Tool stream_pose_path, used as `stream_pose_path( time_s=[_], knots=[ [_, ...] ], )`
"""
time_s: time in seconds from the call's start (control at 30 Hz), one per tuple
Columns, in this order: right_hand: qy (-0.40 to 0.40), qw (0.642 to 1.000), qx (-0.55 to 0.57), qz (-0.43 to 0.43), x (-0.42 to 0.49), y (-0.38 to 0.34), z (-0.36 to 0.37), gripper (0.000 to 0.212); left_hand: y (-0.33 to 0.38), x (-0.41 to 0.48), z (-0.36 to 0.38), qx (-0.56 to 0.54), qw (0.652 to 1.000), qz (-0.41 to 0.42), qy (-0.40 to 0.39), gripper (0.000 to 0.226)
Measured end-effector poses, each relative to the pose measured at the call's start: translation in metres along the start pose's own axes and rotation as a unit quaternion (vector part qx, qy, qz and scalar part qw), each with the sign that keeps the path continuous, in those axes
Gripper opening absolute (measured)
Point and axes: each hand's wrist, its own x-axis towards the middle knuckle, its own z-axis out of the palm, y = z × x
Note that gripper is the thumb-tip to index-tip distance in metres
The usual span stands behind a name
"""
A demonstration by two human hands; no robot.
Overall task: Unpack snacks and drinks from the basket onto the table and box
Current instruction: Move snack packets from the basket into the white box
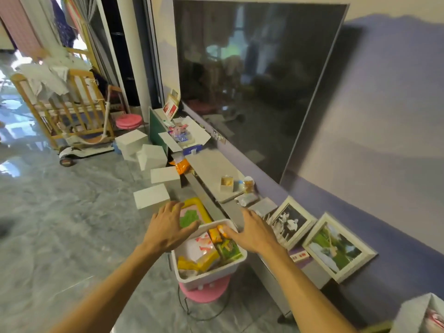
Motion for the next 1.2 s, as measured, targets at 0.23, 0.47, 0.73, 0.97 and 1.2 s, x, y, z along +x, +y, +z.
stream_pose_path(
  time_s=[0.23,0.47,0.73,0.97,1.2],
  knots=[
    [-0.136,0.987,-0.045,-0.075,0.116,0.046,0.113,0.105,-0.065,0.061,0.119,0.038,0.990,-0.030,-0.131,0.106],
    [-0.226,0.956,-0.116,-0.149,0.211,0.101,0.276,0.112,-0.146,0.114,0.273,0.111,0.960,0.013,-0.255,0.119],
    [-0.249,0.949,-0.118,-0.153,0.272,0.144,0.419,0.073,-0.211,0.141,0.426,0.186,0.908,0.108,-0.361,0.104],
    [-0.208,0.967,-0.036,-0.144,0.278,0.162,0.435,0.058,-0.229,0.139,0.437,0.135,0.941,0.119,-0.286,0.041],
    [-0.106,0.990,0.076,-0.058,0.247,0.140,0.319,0.072,-0.206,0.152,0.321,0.096,0.975,0.106,-0.169,0.063]
  ],
)
